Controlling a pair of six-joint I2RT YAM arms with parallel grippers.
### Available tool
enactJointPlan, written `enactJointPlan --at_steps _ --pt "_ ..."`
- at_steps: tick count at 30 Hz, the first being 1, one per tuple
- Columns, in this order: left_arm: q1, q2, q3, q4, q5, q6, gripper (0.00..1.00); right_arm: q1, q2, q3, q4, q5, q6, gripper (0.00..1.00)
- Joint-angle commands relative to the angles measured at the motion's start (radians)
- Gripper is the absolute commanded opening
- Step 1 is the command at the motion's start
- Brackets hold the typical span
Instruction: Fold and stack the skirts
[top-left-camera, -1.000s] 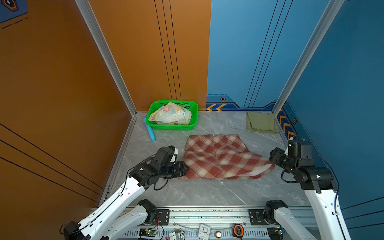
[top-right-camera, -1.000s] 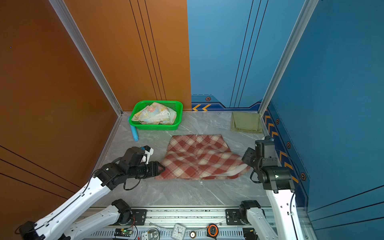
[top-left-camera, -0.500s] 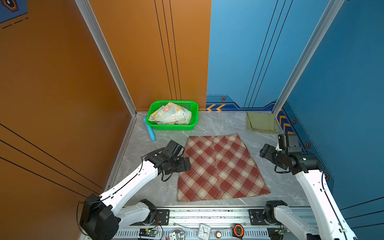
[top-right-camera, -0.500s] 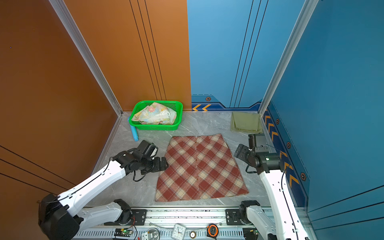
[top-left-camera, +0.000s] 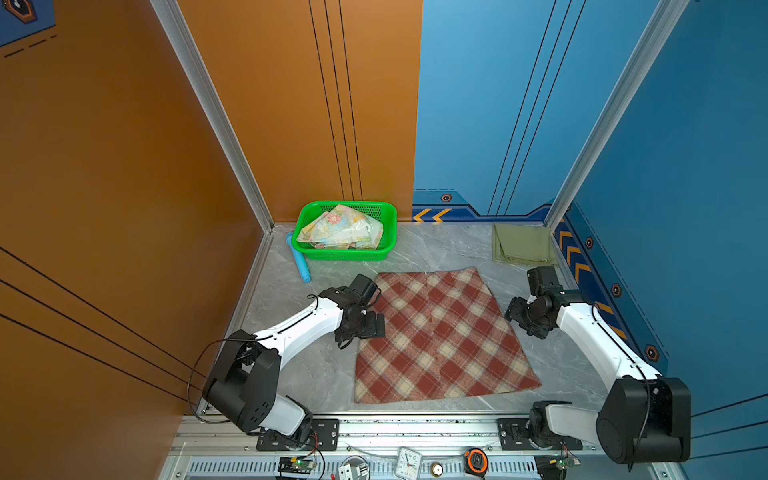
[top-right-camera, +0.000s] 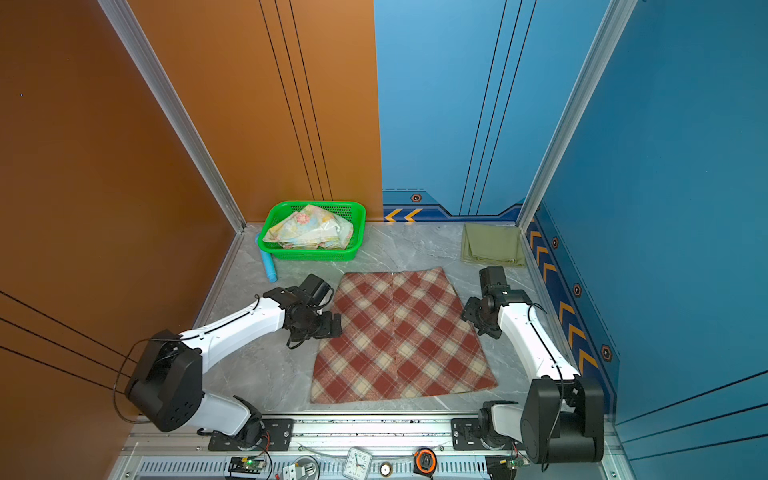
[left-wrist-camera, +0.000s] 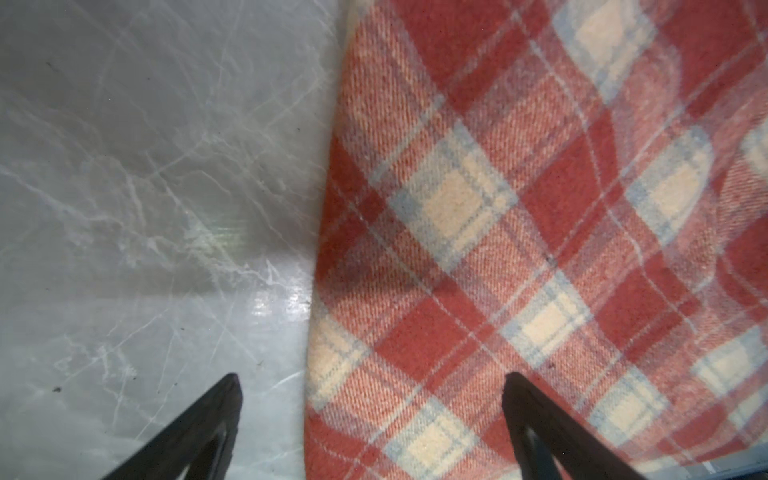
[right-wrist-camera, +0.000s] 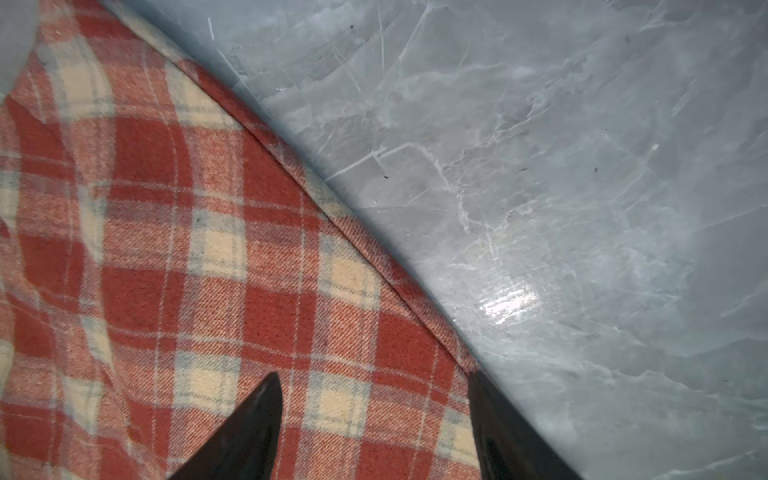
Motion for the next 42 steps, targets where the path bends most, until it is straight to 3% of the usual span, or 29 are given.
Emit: enactJointPlan --at_steps 1,13,18,21,26,30,37,42 --pt "0.012 0.044 -0.005 0.060 0.009 0.020 0.99 -0.014 0.015 -0.033 0.041 0.032 0.017 0.69" --pt "0.020 0.260 0.138 0.107 0.019 0.062 0.99 -0.016 0.143 -0.100 0.163 0.035 -0.007 0.63" --pt "0.022 0.323 0.201 0.107 0.017 0.077 0.97 -0.023 0.179 -0.131 0.210 0.021 -0.012 0.56" --pt "0.029 0.359 0.237 0.107 0.019 0.080 0.97 -0.022 0.198 -0.138 0.227 0.000 -0.018 0.41" --pt "0.032 0.409 0.294 0.108 0.028 0.086 0.95 -0.020 0.163 -0.142 0.238 -0.020 -0.016 0.01" --pt "0.030 0.456 0.343 0.107 0.031 0.084 0.93 -0.010 0.104 -0.116 0.206 -0.027 -0.011 0.00" --pt "0.030 0.505 0.414 0.107 0.038 0.090 0.93 0.089 -0.023 -0.014 0.071 0.072 0.006 0.00" --pt "0.078 0.406 0.378 0.107 0.038 0.097 0.93 0.183 -0.074 0.057 0.008 0.104 0.057 0.00"
